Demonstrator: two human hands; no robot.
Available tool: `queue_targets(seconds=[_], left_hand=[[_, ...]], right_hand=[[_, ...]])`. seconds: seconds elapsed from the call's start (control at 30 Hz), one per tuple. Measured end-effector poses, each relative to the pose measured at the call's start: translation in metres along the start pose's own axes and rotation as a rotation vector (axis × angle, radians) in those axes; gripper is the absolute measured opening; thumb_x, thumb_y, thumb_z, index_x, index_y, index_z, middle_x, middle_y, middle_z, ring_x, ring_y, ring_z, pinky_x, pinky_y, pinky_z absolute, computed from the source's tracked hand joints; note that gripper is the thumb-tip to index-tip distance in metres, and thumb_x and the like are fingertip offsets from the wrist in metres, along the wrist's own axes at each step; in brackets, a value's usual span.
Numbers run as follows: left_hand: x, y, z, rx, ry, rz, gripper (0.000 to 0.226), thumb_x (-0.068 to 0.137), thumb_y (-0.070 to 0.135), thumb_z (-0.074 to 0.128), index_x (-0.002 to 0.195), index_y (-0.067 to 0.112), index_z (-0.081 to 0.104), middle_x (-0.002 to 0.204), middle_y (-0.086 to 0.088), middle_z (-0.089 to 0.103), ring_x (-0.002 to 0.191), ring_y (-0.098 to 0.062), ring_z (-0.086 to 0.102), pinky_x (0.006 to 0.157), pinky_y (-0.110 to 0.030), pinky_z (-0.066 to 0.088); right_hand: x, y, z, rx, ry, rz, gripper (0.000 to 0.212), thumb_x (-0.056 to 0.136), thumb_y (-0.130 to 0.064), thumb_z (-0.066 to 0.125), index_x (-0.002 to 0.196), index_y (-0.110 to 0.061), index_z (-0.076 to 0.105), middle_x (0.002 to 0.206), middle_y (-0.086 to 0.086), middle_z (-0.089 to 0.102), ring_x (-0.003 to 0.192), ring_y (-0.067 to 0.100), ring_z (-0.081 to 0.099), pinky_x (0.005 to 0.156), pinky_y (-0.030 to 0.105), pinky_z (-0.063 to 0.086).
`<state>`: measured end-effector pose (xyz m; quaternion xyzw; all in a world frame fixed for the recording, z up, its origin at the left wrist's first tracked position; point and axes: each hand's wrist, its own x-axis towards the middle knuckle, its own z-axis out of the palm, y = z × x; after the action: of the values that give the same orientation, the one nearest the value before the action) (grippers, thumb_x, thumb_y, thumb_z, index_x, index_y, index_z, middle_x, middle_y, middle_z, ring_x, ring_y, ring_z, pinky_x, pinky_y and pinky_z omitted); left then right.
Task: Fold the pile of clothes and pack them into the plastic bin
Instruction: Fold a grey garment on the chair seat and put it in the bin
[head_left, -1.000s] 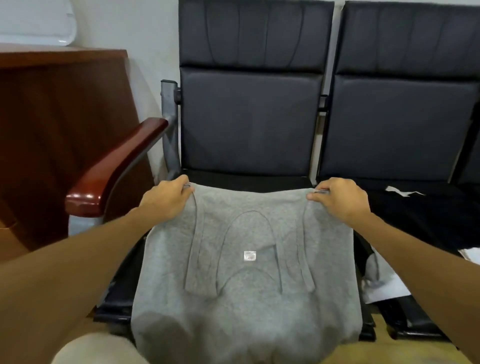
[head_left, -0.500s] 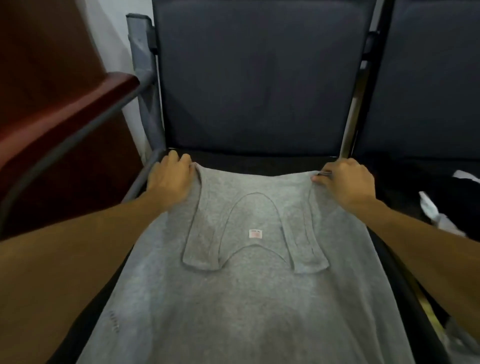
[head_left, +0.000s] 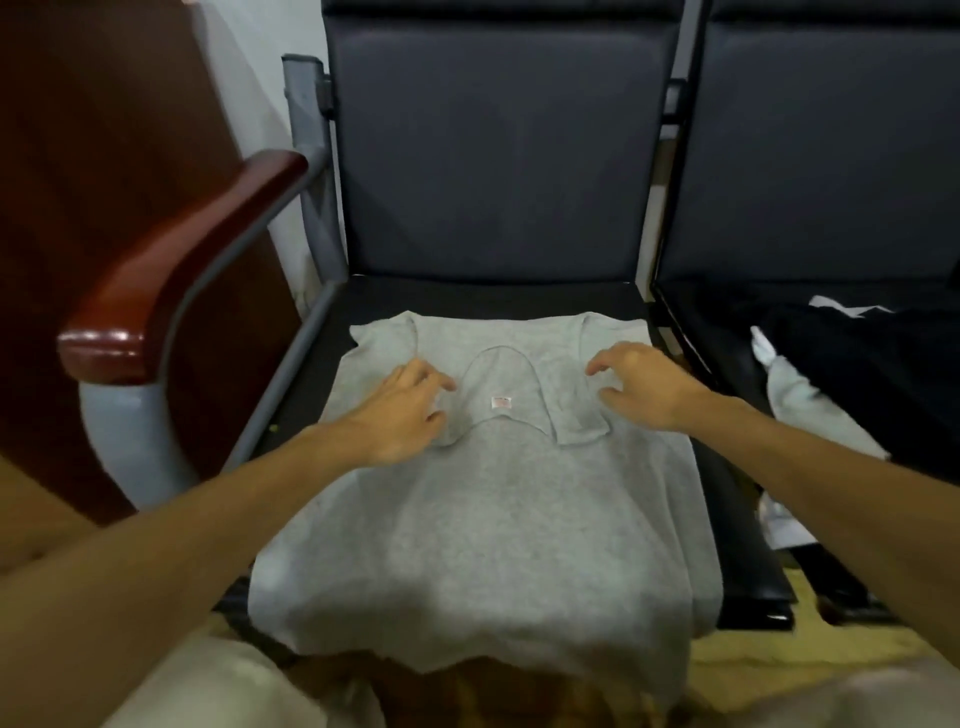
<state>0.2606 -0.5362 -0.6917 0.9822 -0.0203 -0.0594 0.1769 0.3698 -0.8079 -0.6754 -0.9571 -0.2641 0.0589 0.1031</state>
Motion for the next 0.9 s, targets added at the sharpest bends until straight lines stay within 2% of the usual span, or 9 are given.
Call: queue_targets(seconds=[0.13,0.27,0.43,0.47,0.53,0.63,0.7,0.77,0.9], left_hand=[[-0.046,0.027,0.011,-0.111,-0.046,0.107,0.032,0.099,0.021,0.048,0.13,0.025,0.05,0.129,0.011,0.035,0.112,-0.003,0.043,0.099,-0.014,0.032],[-0.077,0.04,0.02,-0.052,-0.203,0.19,0.034,0.098,0.034,0.049,0.132,0.03,0.048,0.129,0.014,0.036,0.118,-0.006,0.043,0.104,-0.024,0.036],[-0.088,0.039,0.031,0.136,-0.368,0.191,0.058,0.099,0.048,0.039,0.151,0.037,0.015,0.156,0.011,0.01,0.144,-0.013,0.01,0.119,-0.035,0.015],[-0.087,0.037,0.033,0.153,-0.39,0.174,0.06,0.099,0.049,0.036,0.151,0.04,0.009,0.158,0.011,0.004,0.146,-0.014,0.005,0.12,-0.036,0.011],[-0.082,0.032,0.034,0.167,-0.427,0.124,0.06,0.1,0.051,0.03,0.151,0.042,-0.001,0.16,0.009,-0.004,0.148,-0.017,-0.001,0.119,-0.037,0.006],[-0.073,0.029,0.036,0.157,-0.466,0.041,0.067,0.093,0.063,0.019,0.151,0.042,-0.007,0.161,0.007,-0.007,0.148,-0.018,-0.004,0.12,-0.038,0.003],[-0.065,0.034,0.039,0.149,-0.46,0.001,0.071,0.091,0.066,0.016,0.152,0.039,-0.005,0.162,0.005,-0.004,0.149,-0.018,-0.003,0.12,-0.037,0.002],[-0.058,0.039,0.043,0.173,-0.444,-0.005,0.065,0.097,0.059,0.019,0.153,0.035,-0.004,0.162,0.003,-0.003,0.149,-0.018,-0.002,0.119,-0.036,0.002],[-0.053,0.039,0.045,0.178,-0.443,0.008,0.064,0.098,0.057,0.02,0.153,0.034,-0.004,0.162,0.002,-0.003,0.149,-0.018,-0.001,0.12,-0.036,0.002]], right_hand=[[-0.047,-0.015,0.007,0.091,-0.012,-0.089,0.023,0.093,-0.016,0.058,0.115,-0.017,0.065,0.117,0.003,0.061,0.107,0.018,0.057,0.094,0.03,0.047],[-0.08,-0.018,0.014,0.141,-0.081,-0.117,0.018,0.093,-0.016,0.057,0.106,-0.019,0.07,0.103,-0.004,0.064,0.098,0.012,0.06,0.09,0.024,0.048],[-0.1,-0.004,-0.004,0.015,-0.132,0.015,0.01,0.089,-0.022,0.061,0.079,-0.024,0.063,0.09,-0.005,0.067,0.088,0.013,0.063,0.078,0.024,0.051],[-0.105,0.002,-0.007,-0.031,-0.172,0.081,0.012,0.088,-0.026,0.062,0.08,-0.018,0.065,0.088,-0.001,0.069,0.082,0.015,0.064,0.072,0.025,0.052],[-0.117,0.01,-0.01,-0.09,-0.284,0.228,0.036,0.088,-0.041,0.064,0.089,-0.006,0.067,0.085,0.008,0.071,0.065,0.018,0.064,0.063,0.028,0.053],[-0.127,0.013,-0.007,-0.105,-0.287,0.291,0.054,0.082,-0.06,0.063,0.095,-0.008,0.066,0.091,0.007,0.069,0.078,0.018,0.065,0.072,0.03,0.053],[-0.128,0.007,0.0,-0.131,-0.259,0.243,0.049,0.082,-0.057,0.064,0.097,-0.01,0.065,0.095,0.004,0.067,0.086,0.019,0.064,0.079,0.033,0.052],[-0.126,0.0,0.006,-0.125,-0.262,0.221,0.039,0.086,-0.049,0.064,0.089,-0.009,0.065,0.089,0.003,0.066,0.084,0.019,0.063,0.079,0.034,0.052],[-0.128,-0.002,0.004,0.027,-0.21,0.272,0.036,0.095,-0.032,0.056,0.064,-0.014,0.053,0.067,0.001,0.055,0.069,0.021,0.059,0.063,0.028,0.05]])
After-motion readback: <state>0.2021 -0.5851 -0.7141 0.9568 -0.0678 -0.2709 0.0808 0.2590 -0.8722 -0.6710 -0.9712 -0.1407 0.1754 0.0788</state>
